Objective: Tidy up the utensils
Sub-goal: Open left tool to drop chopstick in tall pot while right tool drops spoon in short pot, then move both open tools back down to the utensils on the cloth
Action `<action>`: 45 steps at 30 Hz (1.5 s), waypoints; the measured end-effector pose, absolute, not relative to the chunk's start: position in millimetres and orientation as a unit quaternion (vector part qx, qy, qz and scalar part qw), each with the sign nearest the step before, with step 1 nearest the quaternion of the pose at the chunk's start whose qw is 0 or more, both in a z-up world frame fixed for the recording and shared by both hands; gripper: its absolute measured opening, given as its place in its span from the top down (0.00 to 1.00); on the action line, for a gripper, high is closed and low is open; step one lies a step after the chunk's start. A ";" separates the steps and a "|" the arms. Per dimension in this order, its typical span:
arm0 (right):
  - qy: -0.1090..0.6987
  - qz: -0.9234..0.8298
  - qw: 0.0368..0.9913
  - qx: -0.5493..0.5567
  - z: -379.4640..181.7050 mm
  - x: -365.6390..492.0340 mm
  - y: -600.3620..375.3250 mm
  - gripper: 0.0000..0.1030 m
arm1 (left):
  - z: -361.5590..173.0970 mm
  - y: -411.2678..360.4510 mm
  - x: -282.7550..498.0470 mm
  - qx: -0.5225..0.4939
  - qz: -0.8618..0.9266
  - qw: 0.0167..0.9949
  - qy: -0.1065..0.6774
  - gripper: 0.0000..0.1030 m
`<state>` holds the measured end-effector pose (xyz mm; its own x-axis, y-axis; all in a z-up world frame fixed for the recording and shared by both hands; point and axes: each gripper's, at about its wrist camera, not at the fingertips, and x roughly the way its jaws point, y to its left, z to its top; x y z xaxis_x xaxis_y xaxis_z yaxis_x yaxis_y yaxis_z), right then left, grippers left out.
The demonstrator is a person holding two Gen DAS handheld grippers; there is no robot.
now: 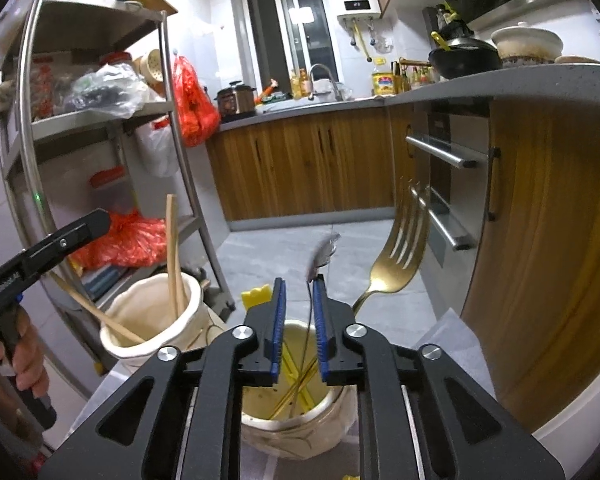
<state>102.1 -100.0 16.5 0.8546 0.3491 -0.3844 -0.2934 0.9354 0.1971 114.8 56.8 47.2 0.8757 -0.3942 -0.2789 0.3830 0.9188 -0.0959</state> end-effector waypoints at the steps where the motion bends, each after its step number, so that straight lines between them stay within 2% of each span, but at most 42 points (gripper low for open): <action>1: 0.209 0.167 0.961 0.066 18.3 100.6 -100.6 0.79 | 48.3 57.0 113.2 -0.019 -0.199 0.969 0.148 0.93; 18: 0.197 0.156 0.967 0.051 29.7 42.2 -124.2 0.77 | 60.5 57.7 69.0 -0.010 -0.160 0.970 0.180 0.93; 20: 0.198 0.159 0.966 0.053 29.0 35.1 -127.4 0.69 | 57.5 55.7 64.3 -0.011 -0.157 0.970 0.188 0.93; 22: 0.197 0.170 0.964 0.058 28.7 26.8 -131.9 0.54 | 52.8 52.7 57.9 -0.011 -0.155 0.968 0.196 0.92; 23: 0.196 0.172 0.964 0.058 29.3 24.6 -133.3 0.51 | 51.2 52.6 55.3 -0.010 -0.154 0.968 0.199 0.87; 24: 0.196 0.174 0.963 0.055 29.4 20.8 -134.9 0.43 | 49.1 50.5 52.7 -0.010 -0.152 0.967 0.203 0.81; 25: 0.195 0.176 0.963 0.053 28.9 17.8 -136.0 0.33 | 46.7 48.3 49.4 -0.010 -0.150 0.967 0.207 0.63; 26: 0.193 0.175 0.964 0.048 29.2 13.8 -137.5 0.27 | 44.9 46.4 45.3 -0.011 -0.148 0.967 0.206 0.44; 28: 0.186 0.172 0.966 0.039 29.6 6.8 -139.6 0.11 | 42.9 44.0 38.2 -0.014 -0.149 0.968 0.203 0.30; 30: 0.179 0.165 0.970 0.027 30.3 2.0 -141.3 0.05 | 41.1 42.0 31.8 -0.016 -0.148 0.968 0.202 0.18; 31: 0.176 0.159 0.971 0.020 29.2 -0.4 -142.0 0.05 | 41.4 41.3 29.4 -0.017 -0.145 0.969 0.200 0.10; 32: 0.177 0.149 0.973 0.011 27.9 -1.6 -143.8 0.05 | 41.3 40.7 26.2 -0.019 -0.142 0.970 0.197 0.05; 45: 0.213 0.107 0.971 0.014 -1.9 -6.2 -176.3 0.05 | 22.5 31.7 15.4 -0.019 -0.145 0.961 0.234 0.06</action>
